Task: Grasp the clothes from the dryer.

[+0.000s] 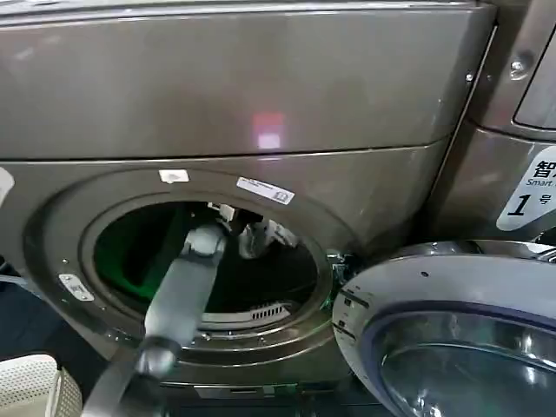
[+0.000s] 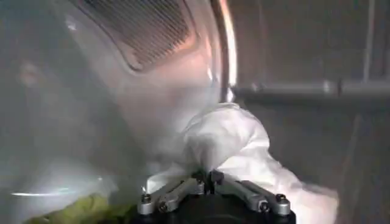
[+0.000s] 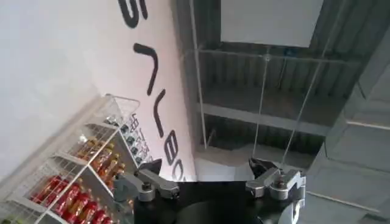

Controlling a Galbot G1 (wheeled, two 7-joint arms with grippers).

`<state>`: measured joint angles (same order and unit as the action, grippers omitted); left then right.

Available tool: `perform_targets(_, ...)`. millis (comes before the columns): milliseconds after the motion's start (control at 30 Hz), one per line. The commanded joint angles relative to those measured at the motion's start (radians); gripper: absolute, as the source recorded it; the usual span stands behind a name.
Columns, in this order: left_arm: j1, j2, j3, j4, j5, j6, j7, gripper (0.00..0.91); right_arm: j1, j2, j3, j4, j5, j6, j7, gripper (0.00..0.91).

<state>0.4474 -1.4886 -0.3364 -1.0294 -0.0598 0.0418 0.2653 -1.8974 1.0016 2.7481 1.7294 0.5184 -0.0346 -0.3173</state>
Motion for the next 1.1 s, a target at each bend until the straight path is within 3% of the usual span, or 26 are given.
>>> perform_targets(33,0.230,-0.055,-0.096,-0.311,0.027,-0.151,-0.264,0.000,0.004,0.001,-0.007,0.004,0.006,-0.002,0.018,0.907)
perform_targets(333,0.378,-0.101,-0.108,-0.435,0.084,-0.176,-0.292,0.000,0.003,-0.008,-0.004,0.006,0.050,0.005,0.020,0.907)
perform_targets(1100,0.412,-0.114,-0.104,-0.497,0.120,-0.161,-0.285,0.000,-0.023,-0.017,0.037,-0.010,0.064,0.020,0.018,0.907)
